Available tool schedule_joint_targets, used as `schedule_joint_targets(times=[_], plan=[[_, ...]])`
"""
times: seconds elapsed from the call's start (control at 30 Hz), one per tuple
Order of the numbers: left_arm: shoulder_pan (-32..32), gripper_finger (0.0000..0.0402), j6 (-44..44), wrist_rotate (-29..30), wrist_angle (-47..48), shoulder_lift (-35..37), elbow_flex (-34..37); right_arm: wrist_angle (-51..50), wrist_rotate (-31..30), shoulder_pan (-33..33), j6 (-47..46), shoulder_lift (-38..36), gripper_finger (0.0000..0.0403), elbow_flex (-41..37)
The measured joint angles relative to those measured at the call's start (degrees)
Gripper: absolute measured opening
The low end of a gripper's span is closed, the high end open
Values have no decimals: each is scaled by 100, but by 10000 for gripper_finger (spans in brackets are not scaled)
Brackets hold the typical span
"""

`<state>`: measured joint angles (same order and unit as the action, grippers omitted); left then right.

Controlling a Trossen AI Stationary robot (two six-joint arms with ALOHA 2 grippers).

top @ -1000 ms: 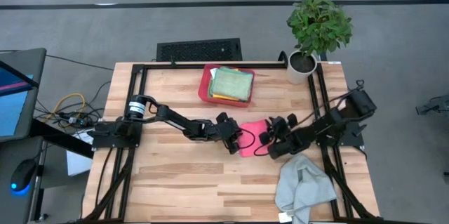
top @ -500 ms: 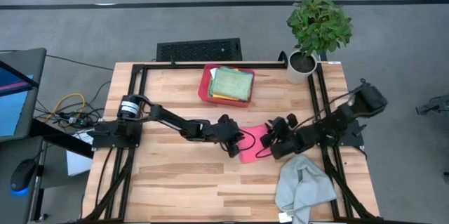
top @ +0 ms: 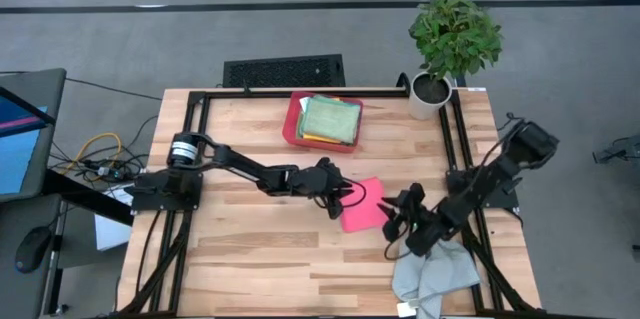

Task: Fold microfiber towels
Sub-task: Fold the pink microfiber cloth

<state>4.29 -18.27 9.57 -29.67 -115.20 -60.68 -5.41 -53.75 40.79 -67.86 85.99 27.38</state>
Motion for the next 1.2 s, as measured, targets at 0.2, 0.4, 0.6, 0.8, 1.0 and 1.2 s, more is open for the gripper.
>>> schedule_joint_targets(times=[0.2,0.4,0.6,0.8,1.0,1.2], plan=[[-88,88,346,5,-124,-443,-14,1076,140,261,-230,1185,127,0],[-128,89,168,-52,281,-498,-25,1146,161,285,-546,1599,117,25],[-71,89,-308,-20,1032,-456,-52,566,463,198,-15,940,116,-19],[224,89,-1443,280,1166,-450,-44,124,510,-76,616,-105,116,-11],[891,89,-2803,886,848,-488,-22,-462,1355,-266,140,-981,127,-7],[1483,101,-3086,1381,665,-495,-12,-1310,2452,-162,-189,-1268,168,-4]])
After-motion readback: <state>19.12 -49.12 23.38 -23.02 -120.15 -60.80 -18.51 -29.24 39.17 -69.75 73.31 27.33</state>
